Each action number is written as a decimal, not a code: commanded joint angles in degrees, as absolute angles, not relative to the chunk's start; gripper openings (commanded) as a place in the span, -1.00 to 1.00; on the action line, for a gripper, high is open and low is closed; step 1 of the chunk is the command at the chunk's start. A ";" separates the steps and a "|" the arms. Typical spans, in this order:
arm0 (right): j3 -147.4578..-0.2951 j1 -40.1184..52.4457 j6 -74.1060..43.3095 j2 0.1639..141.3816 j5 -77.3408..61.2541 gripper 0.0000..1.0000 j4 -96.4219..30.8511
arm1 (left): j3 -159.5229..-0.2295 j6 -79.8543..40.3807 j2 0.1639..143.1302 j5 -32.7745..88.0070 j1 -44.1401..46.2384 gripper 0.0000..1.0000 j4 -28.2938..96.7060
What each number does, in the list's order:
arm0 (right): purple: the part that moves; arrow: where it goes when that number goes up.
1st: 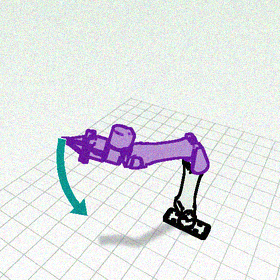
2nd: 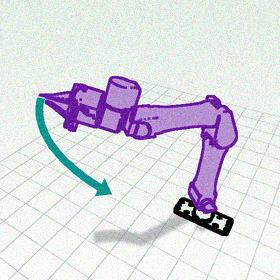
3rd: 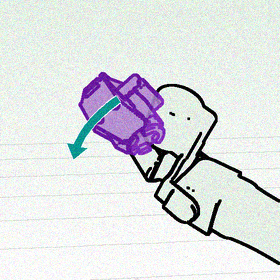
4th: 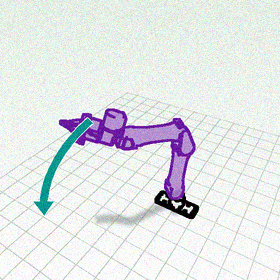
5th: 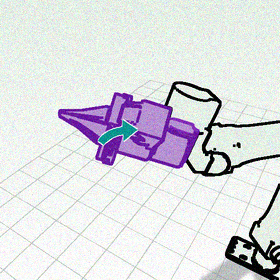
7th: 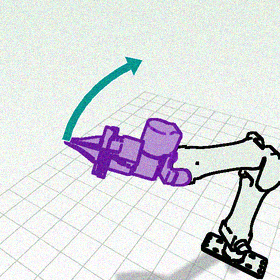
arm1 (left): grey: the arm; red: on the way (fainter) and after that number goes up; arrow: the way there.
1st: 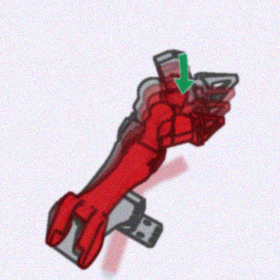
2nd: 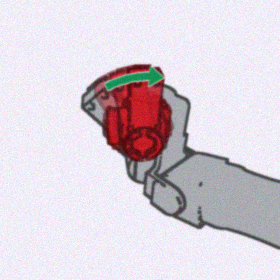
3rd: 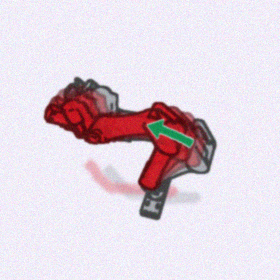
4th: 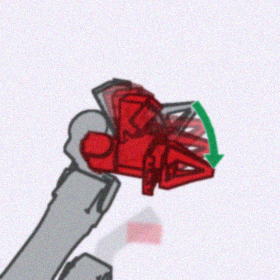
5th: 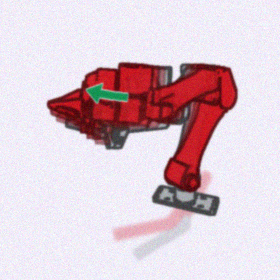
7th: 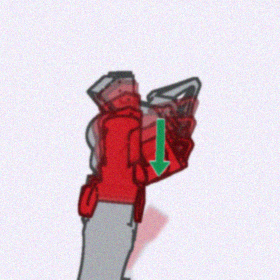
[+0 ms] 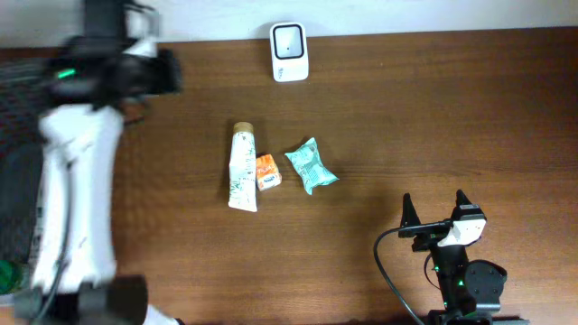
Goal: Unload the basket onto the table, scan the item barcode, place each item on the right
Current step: 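Carry the white tube out and lay it left of the box, then reach the left gripper into the basket and grasp the green-white packet, then carry the green-white packet out and lay it left of the tube, then reach the left gripper into the basket and grasp the green-capped jar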
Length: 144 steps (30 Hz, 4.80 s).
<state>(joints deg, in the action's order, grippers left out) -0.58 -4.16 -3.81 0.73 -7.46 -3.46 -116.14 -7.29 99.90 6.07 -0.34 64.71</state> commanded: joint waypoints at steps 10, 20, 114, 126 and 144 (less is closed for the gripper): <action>-0.32 -4.54 -3.42 0.38 -7.99 0.97 -3.73 | -107.13 -5.43 97.08 8.25 -46.06 0.22 66.17; -0.32 -4.54 -3.42 0.38 -7.99 0.97 -3.73 | -86.70 20.69 105.01 7.51 -46.41 0.51 46.41; -0.32 -4.54 -3.42 0.38 -7.99 0.97 -3.73 | -78.26 -30.63 115.18 -1.08 15.35 -1.00 28.95; -0.32 -4.54 -3.42 0.38 -7.99 0.97 -3.73 | -92.51 -7.79 100.47 -1.34 11.16 0.98 42.15; -0.32 -4.54 -3.42 0.38 -7.99 0.97 -3.73 | -91.42 -22.50 83.35 -18.48 -40.88 0.43 61.14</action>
